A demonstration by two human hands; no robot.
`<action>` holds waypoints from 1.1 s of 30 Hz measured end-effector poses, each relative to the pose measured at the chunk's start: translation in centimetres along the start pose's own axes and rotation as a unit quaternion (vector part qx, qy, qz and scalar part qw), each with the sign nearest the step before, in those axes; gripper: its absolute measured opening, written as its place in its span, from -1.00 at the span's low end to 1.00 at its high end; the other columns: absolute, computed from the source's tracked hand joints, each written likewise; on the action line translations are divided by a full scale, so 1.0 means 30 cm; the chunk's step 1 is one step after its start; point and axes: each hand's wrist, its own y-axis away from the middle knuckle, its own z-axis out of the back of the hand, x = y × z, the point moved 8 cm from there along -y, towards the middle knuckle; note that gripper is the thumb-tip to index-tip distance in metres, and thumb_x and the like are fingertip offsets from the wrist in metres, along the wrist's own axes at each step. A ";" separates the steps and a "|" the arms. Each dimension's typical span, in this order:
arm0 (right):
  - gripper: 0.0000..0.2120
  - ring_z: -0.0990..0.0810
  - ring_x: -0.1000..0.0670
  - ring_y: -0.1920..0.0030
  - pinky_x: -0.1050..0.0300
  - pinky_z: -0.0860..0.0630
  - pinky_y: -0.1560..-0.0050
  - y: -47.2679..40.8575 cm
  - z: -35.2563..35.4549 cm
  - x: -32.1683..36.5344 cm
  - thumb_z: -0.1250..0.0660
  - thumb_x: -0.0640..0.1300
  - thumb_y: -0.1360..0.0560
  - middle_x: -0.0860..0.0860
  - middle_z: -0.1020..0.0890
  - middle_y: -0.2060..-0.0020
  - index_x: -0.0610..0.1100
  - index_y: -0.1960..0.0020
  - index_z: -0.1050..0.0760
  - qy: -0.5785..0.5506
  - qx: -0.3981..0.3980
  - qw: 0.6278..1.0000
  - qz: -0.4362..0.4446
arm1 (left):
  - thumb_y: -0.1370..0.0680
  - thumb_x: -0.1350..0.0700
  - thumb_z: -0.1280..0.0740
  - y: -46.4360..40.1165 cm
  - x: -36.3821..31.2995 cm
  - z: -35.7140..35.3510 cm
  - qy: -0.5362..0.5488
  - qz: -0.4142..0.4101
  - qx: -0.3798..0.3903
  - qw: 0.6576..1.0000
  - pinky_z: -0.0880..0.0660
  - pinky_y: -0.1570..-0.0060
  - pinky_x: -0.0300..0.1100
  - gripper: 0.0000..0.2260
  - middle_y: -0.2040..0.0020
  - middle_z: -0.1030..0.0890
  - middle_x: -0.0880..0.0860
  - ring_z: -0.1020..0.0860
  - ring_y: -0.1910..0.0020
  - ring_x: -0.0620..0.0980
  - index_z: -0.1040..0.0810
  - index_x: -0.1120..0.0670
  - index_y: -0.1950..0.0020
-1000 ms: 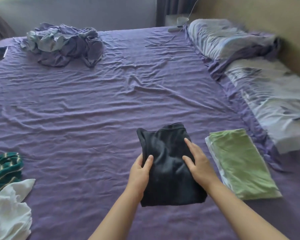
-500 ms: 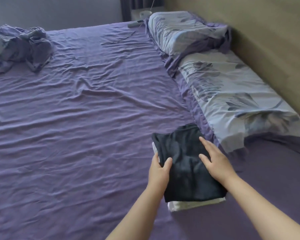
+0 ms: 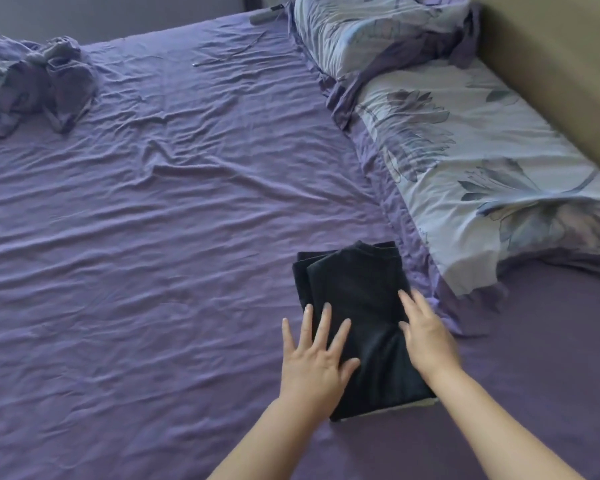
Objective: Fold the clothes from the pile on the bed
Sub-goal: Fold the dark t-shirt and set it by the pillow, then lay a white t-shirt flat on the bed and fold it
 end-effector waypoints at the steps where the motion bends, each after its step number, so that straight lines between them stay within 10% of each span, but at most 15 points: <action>1: -0.48 -0.32 -0.10 -0.37 0.07 -0.35 -0.23 -0.003 -0.014 -0.001 -0.16 -0.15 -0.59 0.03 -0.13 -0.51 -0.02 -0.51 -0.09 0.022 0.006 1.000 0.000 | -0.56 -0.31 0.07 -0.008 0.019 -0.047 -0.002 0.003 0.023 1.000 0.33 -0.37 0.27 -0.44 -0.54 0.26 -0.01 0.23 -0.52 0.14 0.10 -0.20 -0.53; 4: -0.47 -0.27 -0.11 -0.37 0.06 -0.30 -0.28 -0.009 -0.030 0.011 -0.11 -0.10 -0.61 0.02 -0.07 -0.51 -0.01 -0.52 0.00 0.104 0.011 0.995 -0.006 | -0.56 -0.31 0.15 -0.029 0.046 -0.094 0.007 0.011 0.041 0.999 0.38 -0.35 0.26 -0.45 -0.43 0.46 -0.08 0.34 -0.50 0.11 0.24 -0.22 -0.50; 14: -0.59 -0.15 -0.03 -0.47 -0.05 -0.14 -0.40 0.296 -0.075 0.239 -0.21 -0.06 -0.52 -0.03 -0.15 -0.50 0.04 -0.37 -0.36 0.179 0.053 0.982 0.040 | -0.60 -0.04 -0.13 0.245 0.205 -0.063 0.052 0.114 0.129 0.984 0.13 -0.44 0.20 -0.45 -0.54 -0.08 0.08 -0.01 -0.52 0.12 -0.01 -0.02 -0.54; 33: -0.63 -0.42 -0.03 -0.27 0.03 -0.25 -0.29 1.285 -0.412 1.520 -0.07 -0.11 -0.54 0.04 -0.49 -0.24 -0.01 -0.34 -0.29 0.211 0.131 0.928 0.277 | -0.62 -0.02 -0.10 1.673 1.136 0.207 0.063 0.286 0.091 0.952 -0.31 -0.20 -0.02 -0.70 -0.26 -0.50 0.11 -0.46 -0.26 0.15 -0.41 0.10 -0.25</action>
